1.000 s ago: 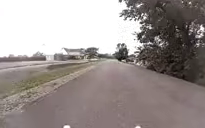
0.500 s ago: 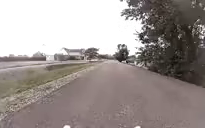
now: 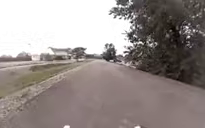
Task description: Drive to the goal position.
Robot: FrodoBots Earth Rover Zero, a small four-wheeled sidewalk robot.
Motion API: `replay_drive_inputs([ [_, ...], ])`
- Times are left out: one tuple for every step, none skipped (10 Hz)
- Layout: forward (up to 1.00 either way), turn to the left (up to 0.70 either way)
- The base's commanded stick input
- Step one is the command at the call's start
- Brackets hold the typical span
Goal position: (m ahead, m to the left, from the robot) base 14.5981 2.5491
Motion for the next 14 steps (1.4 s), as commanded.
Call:
replay_drive_inputs([
  [0.7,0.0],
  [0.7,0.0],
  [0.7,0.0],
  [0.7,0.0],
  [0.7,0.0],
  [0.7,0.0],
  [0.7,0.0],
  [0.7,0.0],
  [0.7,0.0],
  [0.7,0.26],
  [0.7,0.35],
  [0.7,0.35],
  [0.7,0.0],
  [0.7,0.0],
])
